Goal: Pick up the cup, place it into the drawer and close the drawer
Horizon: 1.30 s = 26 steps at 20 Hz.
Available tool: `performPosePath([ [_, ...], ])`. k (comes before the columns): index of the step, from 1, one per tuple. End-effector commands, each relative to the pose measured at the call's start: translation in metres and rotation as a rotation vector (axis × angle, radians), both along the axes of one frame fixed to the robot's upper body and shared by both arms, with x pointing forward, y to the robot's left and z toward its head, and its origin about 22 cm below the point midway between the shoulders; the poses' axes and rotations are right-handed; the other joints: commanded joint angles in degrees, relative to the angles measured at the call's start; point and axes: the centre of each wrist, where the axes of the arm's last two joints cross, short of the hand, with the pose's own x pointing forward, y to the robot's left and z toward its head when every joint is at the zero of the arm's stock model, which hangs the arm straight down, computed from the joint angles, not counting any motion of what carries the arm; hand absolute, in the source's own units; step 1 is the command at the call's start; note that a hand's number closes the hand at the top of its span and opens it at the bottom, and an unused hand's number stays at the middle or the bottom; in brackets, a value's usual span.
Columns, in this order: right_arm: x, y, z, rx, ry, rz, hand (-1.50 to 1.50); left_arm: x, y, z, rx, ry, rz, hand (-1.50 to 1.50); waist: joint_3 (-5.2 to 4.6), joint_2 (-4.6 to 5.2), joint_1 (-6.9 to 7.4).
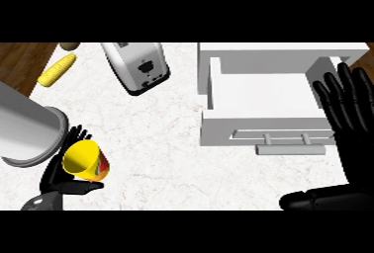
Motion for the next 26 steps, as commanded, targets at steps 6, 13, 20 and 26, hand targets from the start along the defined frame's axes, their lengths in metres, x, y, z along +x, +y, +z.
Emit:
performPosePath([
  [6, 0.003, 0.0, -0.015, -0.007, 0.015, 0.003, -1.5, 0.01, -0.025, -0.005, -0.214, -0.103, -0.154, 1.5, -0.03, 0.1, -0.22],
  [13, -0.018, -0.004, -0.007, -0.019, -0.003, -0.01, -1.5, 0.008, -0.011, 0.004, -0.137, -0.218, -0.089, 1.5, 0.02, -0.14, -0.26],
  [20, 0.011, 0.01, -0.006, -0.002, 0.004, -0.005, -1.5, 0.018, -0.04, 0.003, -0.072, -0.301, 0.128, 1.5, 0.06, -0.07, 0.71],
  [26, -0.004, -0.016, 0.007, -0.009, -0.003, -0.002, -1.5, 0.029, -0.075, 0.011, -0.125, -0.384, 0.208, 1.5, 0.11, -0.27, 0.63],
])
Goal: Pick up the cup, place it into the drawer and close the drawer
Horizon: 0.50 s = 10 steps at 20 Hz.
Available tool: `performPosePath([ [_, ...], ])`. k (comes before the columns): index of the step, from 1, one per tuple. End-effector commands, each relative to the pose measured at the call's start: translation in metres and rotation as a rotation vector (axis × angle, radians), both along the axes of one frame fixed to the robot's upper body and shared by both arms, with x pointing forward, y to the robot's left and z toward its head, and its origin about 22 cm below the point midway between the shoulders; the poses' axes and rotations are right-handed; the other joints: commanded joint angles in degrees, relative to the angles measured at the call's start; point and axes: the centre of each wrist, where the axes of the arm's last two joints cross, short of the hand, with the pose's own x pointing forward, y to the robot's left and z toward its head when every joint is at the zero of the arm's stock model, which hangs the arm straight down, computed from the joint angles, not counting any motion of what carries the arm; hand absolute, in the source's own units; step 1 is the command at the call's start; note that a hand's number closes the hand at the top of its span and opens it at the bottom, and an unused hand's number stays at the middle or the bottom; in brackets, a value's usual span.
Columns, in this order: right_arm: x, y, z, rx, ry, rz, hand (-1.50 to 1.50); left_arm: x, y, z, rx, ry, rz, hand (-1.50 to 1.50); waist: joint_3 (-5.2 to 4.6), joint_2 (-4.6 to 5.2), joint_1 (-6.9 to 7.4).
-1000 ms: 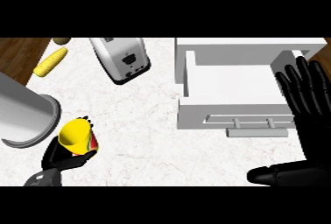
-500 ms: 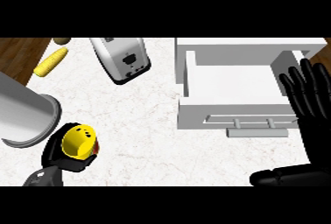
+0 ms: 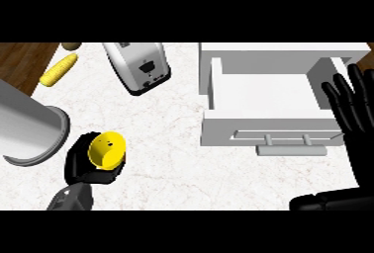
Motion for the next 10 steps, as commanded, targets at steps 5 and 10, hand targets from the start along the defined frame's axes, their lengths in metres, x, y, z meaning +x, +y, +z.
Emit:
performPosePath([
  [5, 0.007, 0.002, 0.003, -0.005, 0.009, -0.028, -1.5, 0.024, -0.014, 0.041, -0.014, -0.192, -0.093, 1.5, 0.04, -0.09, 0.38],
  [10, 0.001, 0.011, -0.008, -0.008, 0.018, 0.0, -1.5, 0.049, -0.046, 0.103, 0.009, -0.212, -0.206, 1.5, 0.08, -0.25, 0.68],
])
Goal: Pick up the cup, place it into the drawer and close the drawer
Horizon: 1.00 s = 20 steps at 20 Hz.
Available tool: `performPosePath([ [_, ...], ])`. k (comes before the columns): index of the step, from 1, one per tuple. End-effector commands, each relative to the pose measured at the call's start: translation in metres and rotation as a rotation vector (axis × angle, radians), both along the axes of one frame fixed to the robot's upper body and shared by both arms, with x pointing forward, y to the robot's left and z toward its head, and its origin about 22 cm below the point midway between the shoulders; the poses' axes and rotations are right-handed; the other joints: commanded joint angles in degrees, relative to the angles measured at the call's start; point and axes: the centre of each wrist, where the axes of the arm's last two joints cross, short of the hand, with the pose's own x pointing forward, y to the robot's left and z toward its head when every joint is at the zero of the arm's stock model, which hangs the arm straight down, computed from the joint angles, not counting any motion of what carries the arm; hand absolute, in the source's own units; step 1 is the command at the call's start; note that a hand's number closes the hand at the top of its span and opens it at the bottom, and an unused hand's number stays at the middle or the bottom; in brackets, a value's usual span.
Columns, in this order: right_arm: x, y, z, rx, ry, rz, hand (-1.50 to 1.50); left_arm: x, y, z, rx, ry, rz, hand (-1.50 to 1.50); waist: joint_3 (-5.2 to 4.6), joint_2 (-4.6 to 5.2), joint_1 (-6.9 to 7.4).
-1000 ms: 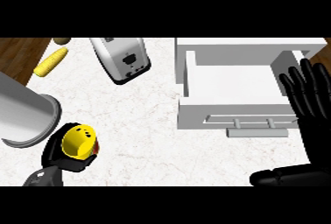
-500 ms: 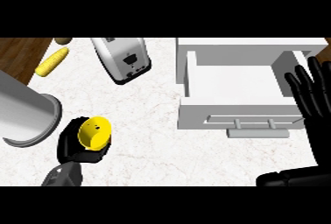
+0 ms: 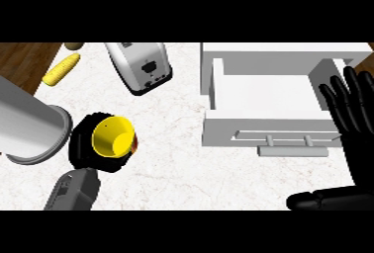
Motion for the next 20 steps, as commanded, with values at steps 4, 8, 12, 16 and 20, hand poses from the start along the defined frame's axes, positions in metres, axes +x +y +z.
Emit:
performPosePath([
  [4, -0.007, -0.005, -0.003, -0.003, 0.005, 0.012, -1.5, 0.026, -0.032, 0.086, -0.004, -0.058, -0.096, 1.5, -0.01, -0.03, -0.3],
  [8, -0.008, 0.01, -0.005, 0.002, 0.01, 0.003, -1.5, 0.031, -0.059, 0.118, -0.015, -0.077, -0.104, 1.5, -0.05, 0.11, -0.49],
  [12, -0.005, -0.002, -0.004, 0.012, -0.011, -0.002, -1.5, 0.047, -0.085, 0.156, 0.001, -0.081, -0.121, 1.5, -0.05, 0.2, -0.69],
  [16, 0.006, 0.003, -0.008, 0.013, -0.021, -0.009, -1.5, 0.047, -0.119, 0.194, 0.032, -0.077, -0.124, 1.5, -0.04, 0.19, -0.64],
  [20, -0.009, -0.003, -0.001, 0.013, -0.006, -0.015, -1.5, 0.067, -0.124, 0.206, 0.077, -0.102, -0.101, 1.5, -0.06, 0.22, -0.86],
])
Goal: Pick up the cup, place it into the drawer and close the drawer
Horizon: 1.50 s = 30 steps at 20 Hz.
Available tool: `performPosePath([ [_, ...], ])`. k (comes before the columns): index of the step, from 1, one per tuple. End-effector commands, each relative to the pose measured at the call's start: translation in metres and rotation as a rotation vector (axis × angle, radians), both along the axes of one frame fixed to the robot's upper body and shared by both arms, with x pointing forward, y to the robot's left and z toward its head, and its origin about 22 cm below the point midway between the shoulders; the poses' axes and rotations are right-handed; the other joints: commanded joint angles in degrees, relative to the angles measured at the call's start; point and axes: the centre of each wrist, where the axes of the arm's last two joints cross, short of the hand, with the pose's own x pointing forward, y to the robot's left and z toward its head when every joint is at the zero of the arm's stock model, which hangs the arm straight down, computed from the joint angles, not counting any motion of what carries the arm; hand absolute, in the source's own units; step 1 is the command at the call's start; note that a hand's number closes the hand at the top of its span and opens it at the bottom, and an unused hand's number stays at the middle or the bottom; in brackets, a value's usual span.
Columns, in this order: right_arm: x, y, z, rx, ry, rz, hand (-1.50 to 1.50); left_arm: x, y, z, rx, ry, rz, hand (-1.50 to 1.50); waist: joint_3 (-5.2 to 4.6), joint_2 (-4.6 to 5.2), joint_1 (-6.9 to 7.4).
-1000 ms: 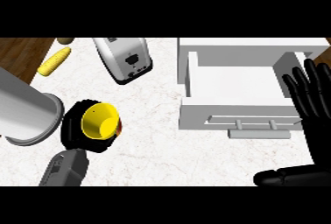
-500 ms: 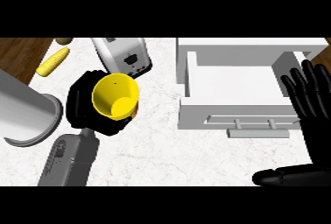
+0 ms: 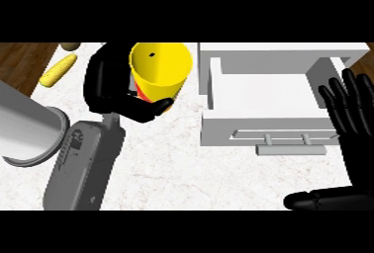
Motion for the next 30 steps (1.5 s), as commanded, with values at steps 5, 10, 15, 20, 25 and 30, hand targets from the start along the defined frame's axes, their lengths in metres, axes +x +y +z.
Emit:
performPosePath([
  [5, 0.009, -0.003, 0.0, -0.011, 0.021, 0.008, -1.5, 0.023, -0.042, 0.047, 0.065, -0.014, -0.009, 1.5, -0.01, 0.06, -0.1],
  [10, 0.009, 0.002, -0.006, 0.003, 0.014, 0.006, -1.5, 0.051, -0.05, 0.062, 0.102, 0.018, -0.013, 1.5, -0.01, 0.16, -0.35],
  [15, 0.011, -0.011, 0.0, -0.006, 0.012, 0.01, -1.5, 0.059, -0.088, 0.072, 0.165, 0.05, -0.017, 1.5, 0.01, 0.21, -0.69],
  [20, 0.012, -0.008, -0.013, -0.005, 0.016, 0.015, -1.5, 0.06, -0.104, 0.062, 0.146, 0.1, 0.008, 1.5, 0.01, 0.26, -0.87],
  [25, 0.0, -0.009, 0.001, -0.017, -0.003, 0.02, -1.5, 0.064, -0.122, 0.045, 0.191, 0.118, 0.041, 1.5, 0.01, 0.32, -1.79],
  [30, -0.007, 0.006, -0.003, -0.005, -0.012, 0.016, -1.5, 0.072, -0.124, 0.029, 0.202, 0.18, 0.046, 1.5, 0.0, 0.51, -2.57],
])
